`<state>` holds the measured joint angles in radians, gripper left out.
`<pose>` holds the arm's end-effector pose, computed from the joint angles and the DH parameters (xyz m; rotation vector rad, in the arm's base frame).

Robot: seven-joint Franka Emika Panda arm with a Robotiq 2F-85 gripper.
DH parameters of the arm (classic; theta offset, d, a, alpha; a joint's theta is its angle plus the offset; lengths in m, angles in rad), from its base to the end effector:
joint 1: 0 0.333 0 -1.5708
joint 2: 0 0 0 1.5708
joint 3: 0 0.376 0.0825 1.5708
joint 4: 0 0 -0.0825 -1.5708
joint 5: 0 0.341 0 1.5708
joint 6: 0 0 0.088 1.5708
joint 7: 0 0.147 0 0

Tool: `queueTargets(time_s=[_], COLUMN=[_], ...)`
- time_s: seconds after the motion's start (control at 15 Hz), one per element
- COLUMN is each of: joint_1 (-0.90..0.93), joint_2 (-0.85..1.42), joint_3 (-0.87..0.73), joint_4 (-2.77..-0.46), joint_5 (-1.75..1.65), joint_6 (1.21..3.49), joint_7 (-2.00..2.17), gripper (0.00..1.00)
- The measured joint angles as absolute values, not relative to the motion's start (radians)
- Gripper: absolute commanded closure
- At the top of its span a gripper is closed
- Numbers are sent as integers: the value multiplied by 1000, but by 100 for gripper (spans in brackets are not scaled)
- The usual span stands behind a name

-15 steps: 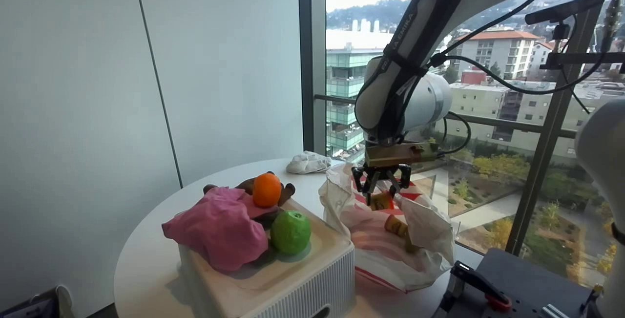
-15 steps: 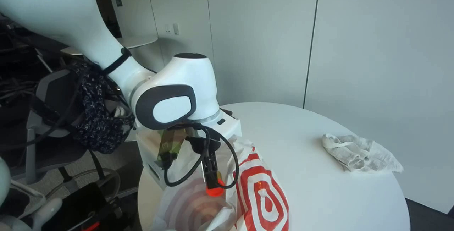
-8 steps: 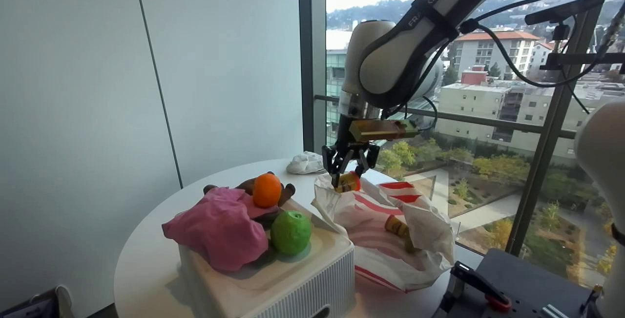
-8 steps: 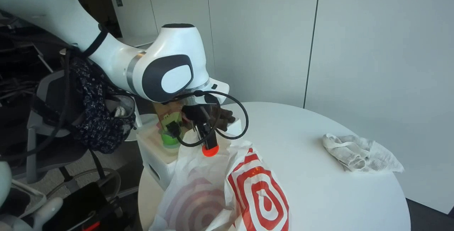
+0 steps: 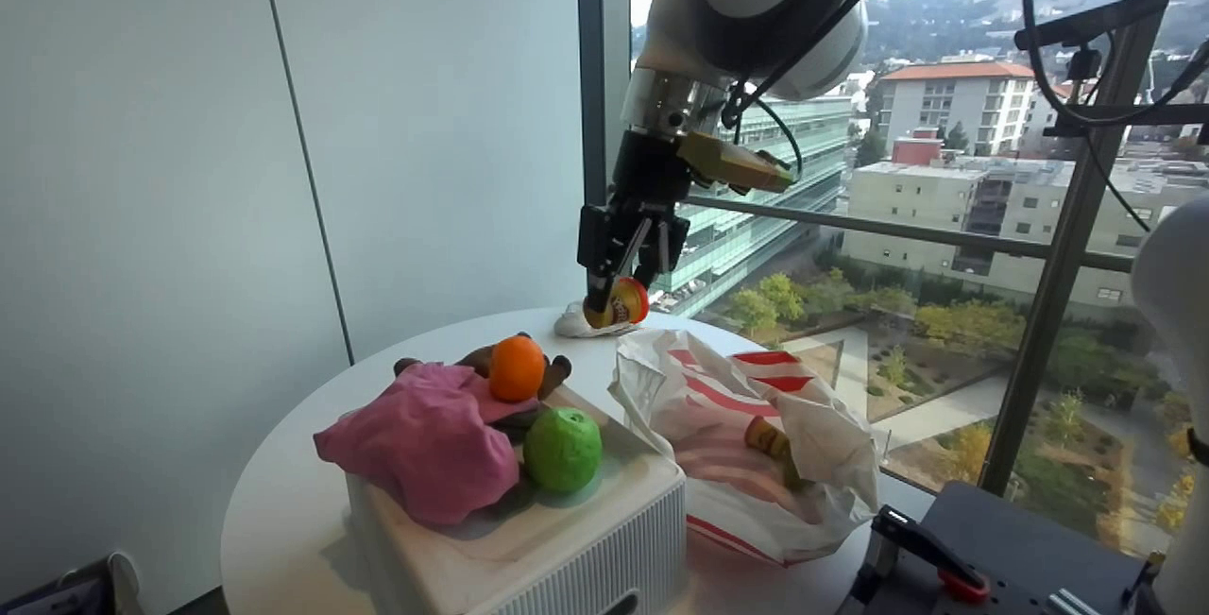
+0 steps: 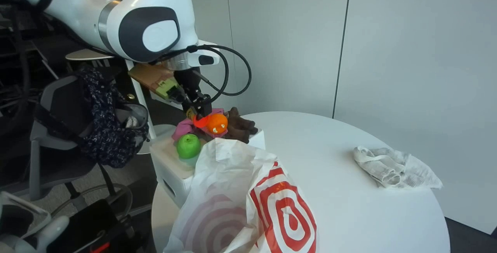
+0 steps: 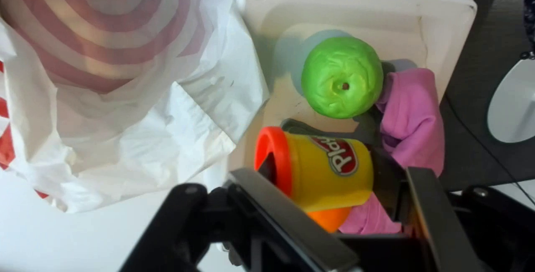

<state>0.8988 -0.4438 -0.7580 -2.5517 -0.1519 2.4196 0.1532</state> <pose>0.3928 0.0367 0.4423 -2.9050 -0.1619 -0.2609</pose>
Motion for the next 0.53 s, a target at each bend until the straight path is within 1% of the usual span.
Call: queueTargets(time_s=[0.27, 0.53], joint_1=[780, 670], joint_2=[-415, -306], joint_3=[-569, -406], joint_4=[-2550, -2533], joint_5=[128, 284], joint_6=[2419, 2477], joint_7=[-124, -298], gripper=[67, 67])
